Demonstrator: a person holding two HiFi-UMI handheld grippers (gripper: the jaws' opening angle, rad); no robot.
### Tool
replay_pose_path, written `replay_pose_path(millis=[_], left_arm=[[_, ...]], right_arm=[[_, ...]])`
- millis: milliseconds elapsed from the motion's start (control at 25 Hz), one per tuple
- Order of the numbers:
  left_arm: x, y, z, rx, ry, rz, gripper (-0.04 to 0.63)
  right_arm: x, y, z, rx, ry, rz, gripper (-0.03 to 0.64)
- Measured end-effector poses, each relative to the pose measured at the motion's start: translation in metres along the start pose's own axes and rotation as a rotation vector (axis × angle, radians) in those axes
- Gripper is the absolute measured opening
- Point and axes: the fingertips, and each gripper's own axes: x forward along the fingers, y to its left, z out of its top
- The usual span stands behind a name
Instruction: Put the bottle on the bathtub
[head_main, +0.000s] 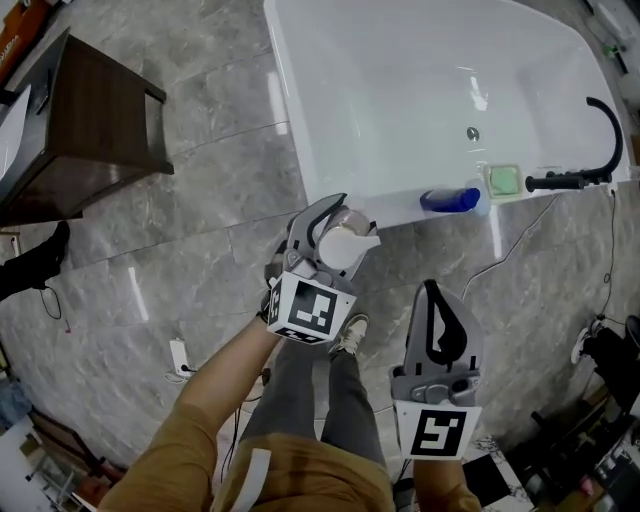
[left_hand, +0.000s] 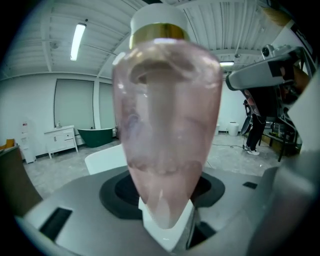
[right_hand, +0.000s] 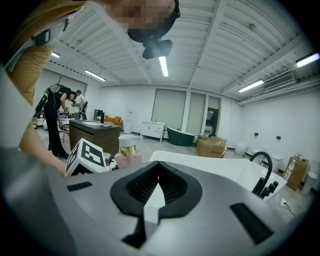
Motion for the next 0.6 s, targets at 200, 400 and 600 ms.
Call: replay_pose_path(millis=[200,400,600], left_arm=[[0.023,-0.001,-0.008,0.006,-0.001,-0.011,0.235],[0.038,-0.004,-0.017,0.016,0.011,-0.026,0.235],[0.050,-0.007,-0.026,0.026,0.030,-0.040,0.235]], right_arm=[[0.010,-0.004,-0.018,0.007,0.021,-0.004,0.005],[0.017,-0.009,-0.028,0.015,0.032,-0.007,0.005],[0.023,-0.014,-0.035,0.018,0.044,-0.009,0.005]])
